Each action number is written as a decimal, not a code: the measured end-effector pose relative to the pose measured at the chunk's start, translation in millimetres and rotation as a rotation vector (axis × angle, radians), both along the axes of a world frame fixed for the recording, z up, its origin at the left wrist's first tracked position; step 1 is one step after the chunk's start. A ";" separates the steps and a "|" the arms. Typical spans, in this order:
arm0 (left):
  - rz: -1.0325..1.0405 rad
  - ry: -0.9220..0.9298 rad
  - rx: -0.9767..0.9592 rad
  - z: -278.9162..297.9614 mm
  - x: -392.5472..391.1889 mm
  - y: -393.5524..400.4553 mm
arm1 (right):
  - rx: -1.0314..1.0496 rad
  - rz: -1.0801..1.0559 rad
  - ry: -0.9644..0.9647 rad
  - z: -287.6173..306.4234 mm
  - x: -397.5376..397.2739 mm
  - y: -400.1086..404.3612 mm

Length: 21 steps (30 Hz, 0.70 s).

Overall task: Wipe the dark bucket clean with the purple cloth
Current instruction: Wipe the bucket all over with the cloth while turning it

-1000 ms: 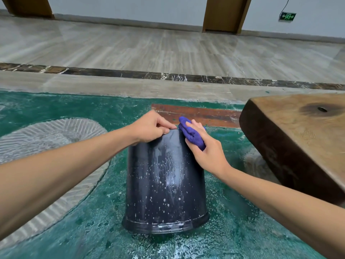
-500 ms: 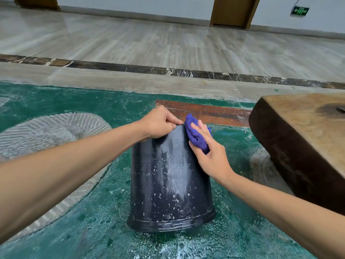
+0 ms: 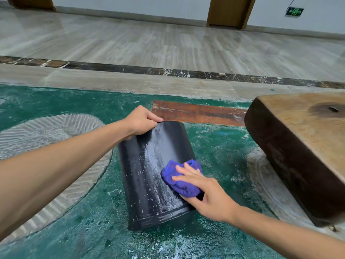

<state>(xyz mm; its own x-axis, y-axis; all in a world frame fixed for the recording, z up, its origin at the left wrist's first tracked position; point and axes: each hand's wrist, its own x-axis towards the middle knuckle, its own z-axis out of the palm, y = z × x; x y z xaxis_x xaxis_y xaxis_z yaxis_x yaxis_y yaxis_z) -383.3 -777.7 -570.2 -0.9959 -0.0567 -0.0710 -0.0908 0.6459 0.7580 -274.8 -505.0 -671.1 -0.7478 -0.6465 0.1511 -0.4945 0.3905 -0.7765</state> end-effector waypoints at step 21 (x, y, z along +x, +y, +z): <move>-0.402 0.049 -0.035 41.7 22.2 38.4 | -0.413 -0.467 -0.190 40.5 26.3 69.7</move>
<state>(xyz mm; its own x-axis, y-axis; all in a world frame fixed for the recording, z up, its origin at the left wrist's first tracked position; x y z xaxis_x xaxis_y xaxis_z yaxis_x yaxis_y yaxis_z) -361.1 -739.4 -528.5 -0.9414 0.3362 -0.0273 0.2101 0.6478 0.7323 -248.6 -435.3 -630.5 -0.9742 -0.1639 0.1552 -0.1845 0.1823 -0.9658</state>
